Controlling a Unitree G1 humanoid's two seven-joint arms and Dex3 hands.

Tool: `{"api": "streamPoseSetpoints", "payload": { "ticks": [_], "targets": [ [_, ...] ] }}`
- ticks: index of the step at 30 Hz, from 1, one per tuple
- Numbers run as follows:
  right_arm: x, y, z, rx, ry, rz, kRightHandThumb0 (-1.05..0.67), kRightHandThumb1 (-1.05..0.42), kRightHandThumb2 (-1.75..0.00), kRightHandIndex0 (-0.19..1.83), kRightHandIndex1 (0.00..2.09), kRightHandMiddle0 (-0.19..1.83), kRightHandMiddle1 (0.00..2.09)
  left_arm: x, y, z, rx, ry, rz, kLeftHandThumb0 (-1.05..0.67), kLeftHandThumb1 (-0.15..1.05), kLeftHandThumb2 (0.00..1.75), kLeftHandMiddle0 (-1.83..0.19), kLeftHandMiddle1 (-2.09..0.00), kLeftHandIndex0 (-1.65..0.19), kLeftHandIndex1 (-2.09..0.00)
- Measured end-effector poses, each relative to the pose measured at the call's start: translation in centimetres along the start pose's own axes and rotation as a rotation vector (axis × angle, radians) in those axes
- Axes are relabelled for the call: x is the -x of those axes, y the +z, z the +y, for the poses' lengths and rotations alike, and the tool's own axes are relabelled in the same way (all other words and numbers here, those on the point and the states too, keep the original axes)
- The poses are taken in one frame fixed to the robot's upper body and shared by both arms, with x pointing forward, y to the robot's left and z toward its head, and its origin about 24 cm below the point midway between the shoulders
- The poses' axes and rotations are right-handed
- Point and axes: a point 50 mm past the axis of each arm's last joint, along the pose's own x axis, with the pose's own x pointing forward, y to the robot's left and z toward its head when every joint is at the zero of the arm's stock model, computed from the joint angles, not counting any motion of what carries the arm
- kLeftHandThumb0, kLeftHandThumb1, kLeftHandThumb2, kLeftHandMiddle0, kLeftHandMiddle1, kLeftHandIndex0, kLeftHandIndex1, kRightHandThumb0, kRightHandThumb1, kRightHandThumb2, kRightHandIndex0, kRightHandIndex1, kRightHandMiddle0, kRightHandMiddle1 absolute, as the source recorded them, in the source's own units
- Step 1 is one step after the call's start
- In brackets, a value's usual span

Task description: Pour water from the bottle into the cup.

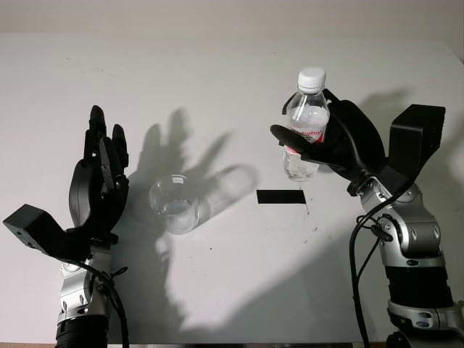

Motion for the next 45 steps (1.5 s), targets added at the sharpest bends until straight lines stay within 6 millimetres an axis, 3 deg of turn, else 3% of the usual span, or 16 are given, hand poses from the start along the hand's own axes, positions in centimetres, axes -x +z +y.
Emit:
{"api": "streamPoseSetpoints", "payload": {
  "ticks": [18,45],
  "targets": [
    [-0.2,-2.1,2.0,-0.037,-0.002,0.0,-0.47,-1.05,-0.52,1.11,2.09,0.76,2.09,0.2,0.0,0.1,0.0,0.009,0.007,-0.72,1.05,0.62,0.19,0.0,0.19,0.0],
    [0.3,-4.0,2.0,-0.017,0.007,0.001,-0.48,-1.05,-0.52,1.01,2.09,0.63,2.09,0.3,0.2,0.3,-0.002,0.012,0.005,-0.71,1.05,0.64,0.19,0.0,0.19,0.0]
  ]
}}
